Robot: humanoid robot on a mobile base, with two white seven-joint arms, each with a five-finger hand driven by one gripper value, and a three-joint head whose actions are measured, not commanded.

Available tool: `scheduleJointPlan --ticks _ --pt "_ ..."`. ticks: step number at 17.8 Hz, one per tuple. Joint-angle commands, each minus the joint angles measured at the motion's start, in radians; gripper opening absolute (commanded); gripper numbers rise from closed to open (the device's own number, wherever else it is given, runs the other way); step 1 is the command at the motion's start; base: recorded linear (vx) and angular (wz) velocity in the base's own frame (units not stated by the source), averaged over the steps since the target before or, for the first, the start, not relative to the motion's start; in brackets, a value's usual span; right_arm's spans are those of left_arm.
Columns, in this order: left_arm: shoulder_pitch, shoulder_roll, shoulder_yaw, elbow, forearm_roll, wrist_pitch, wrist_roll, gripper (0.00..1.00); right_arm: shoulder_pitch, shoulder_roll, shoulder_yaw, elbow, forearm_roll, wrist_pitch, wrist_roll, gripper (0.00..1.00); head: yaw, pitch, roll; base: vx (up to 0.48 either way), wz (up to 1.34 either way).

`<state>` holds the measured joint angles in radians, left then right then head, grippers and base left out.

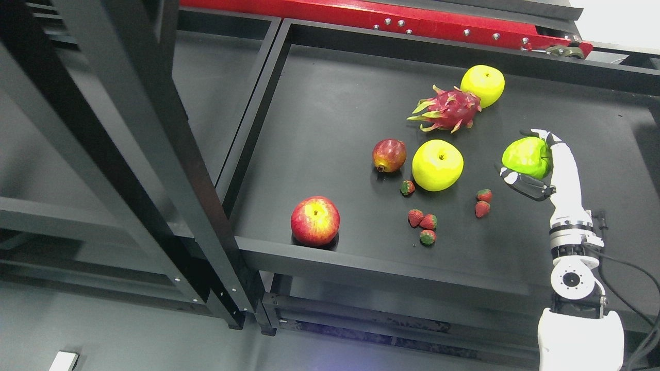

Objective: Place green apple on left shelf middle layer
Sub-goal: 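Lower the green apple onto the shelf layer near the strawberries, then open the right hand to release the green apple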

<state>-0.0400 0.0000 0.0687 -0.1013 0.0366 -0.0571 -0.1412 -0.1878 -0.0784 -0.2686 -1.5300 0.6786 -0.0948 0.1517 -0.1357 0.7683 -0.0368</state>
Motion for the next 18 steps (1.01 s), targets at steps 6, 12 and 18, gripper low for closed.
scheduleJointPlan --ticks 6,12,18 --pt "0.0 0.017 -0.003 0.0 0.0 0.0 0.0 1.0 -0.065 -0.061 -0.008 0.257 0.107 0.04 -0.003 0.04 0.0 0.0 0.0 0.05 -0.05" --pt "0.0 0.017 -0.003 0.0 0.0 0.0 0.0 1.0 -0.087 -0.057 -0.009 0.274 0.001 0.124 0.005 0.89 0.0 0.0 0.0 0.006 0.0" --pt "0.0 0.017 0.0 0.0 0.0 -0.001 0.0 1.0 -0.065 -0.049 -0.018 0.237 -0.151 0.075 -0.001 1.0 0.0 0.0 0.0 0.0 0.0"
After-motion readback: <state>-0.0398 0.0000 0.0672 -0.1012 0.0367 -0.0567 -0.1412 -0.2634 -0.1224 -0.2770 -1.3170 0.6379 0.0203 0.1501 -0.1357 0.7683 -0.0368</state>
